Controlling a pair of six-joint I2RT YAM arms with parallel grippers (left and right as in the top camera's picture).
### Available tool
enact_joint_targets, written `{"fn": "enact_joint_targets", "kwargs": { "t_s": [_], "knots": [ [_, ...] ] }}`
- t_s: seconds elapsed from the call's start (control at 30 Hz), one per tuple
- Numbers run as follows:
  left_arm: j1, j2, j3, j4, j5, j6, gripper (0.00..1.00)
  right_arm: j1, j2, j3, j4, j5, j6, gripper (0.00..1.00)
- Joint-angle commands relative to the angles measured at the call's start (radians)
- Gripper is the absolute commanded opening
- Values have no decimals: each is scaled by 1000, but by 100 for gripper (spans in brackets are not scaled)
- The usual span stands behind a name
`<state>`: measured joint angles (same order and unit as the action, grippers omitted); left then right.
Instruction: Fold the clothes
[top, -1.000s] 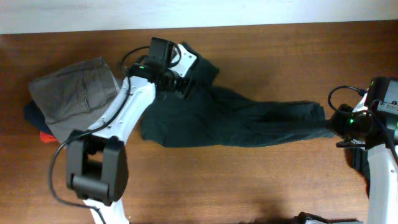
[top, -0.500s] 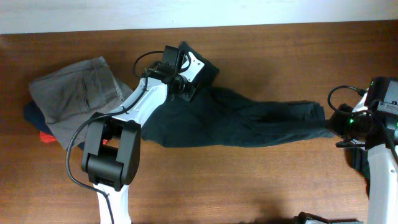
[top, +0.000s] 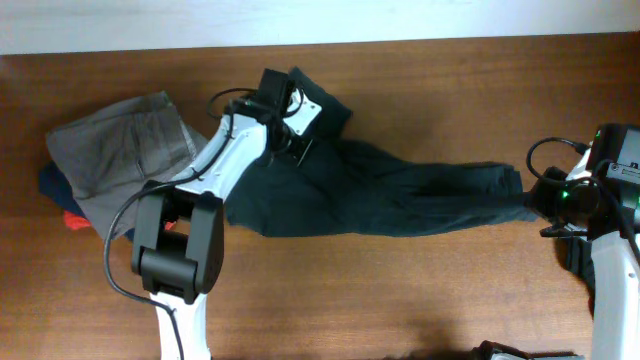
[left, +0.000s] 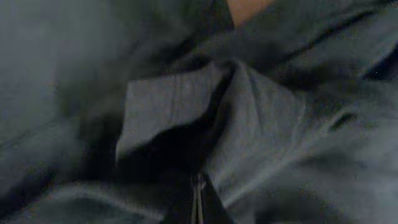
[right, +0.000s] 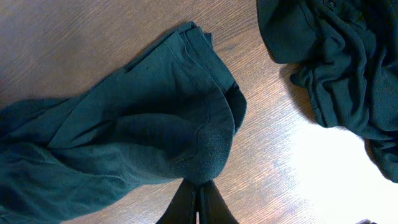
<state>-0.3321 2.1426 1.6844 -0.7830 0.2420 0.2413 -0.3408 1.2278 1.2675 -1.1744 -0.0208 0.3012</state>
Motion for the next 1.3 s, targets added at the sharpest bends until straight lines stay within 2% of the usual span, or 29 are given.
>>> {"fn": "enact_joint_targets", "kwargs": {
  "t_s": [0.0,0.17,0.4,0.43,0.5,0.53,0.77,0.87,1.03,1.17,1.27],
  "knots": [
    [31,-105,71,-132,-53,-17,0,-6,-2,6,1,6,-17,4],
    [56,-140,71,-336,-113,-21,0,-6,-2,6,3,6,-17,4],
    [83,-140,65,-559,-131,-121,1,-6,-2,6,5,6,-17,4],
    [84,-140,65,-584,-154,-136,15,-6,-2,6,5,6,-17,4],
    [85,-140,65,-595,-184,-140,26,-6,-2,6,5,6,-17,4],
    [84,-140,65,-585,-192,-140,32,-6,-2,6,5,6,-17,4],
    [84,-140,65,-390,-186,-135,55,-6,-2,6,5,6,-17,4],
    [84,-129,64,-274,-151,-129,58,-6,-2,6,5,6,-17,4],
    [79,-63,64,-143,76,27,58,-6,-2,6,5,6,-17,4],
    [60,5,64,-107,115,54,66,-6,-2,6,4,5,-17,4],
    [41,49,64,-111,140,100,66,-6,-2,6,4,5,-16,4]
  ]
}}
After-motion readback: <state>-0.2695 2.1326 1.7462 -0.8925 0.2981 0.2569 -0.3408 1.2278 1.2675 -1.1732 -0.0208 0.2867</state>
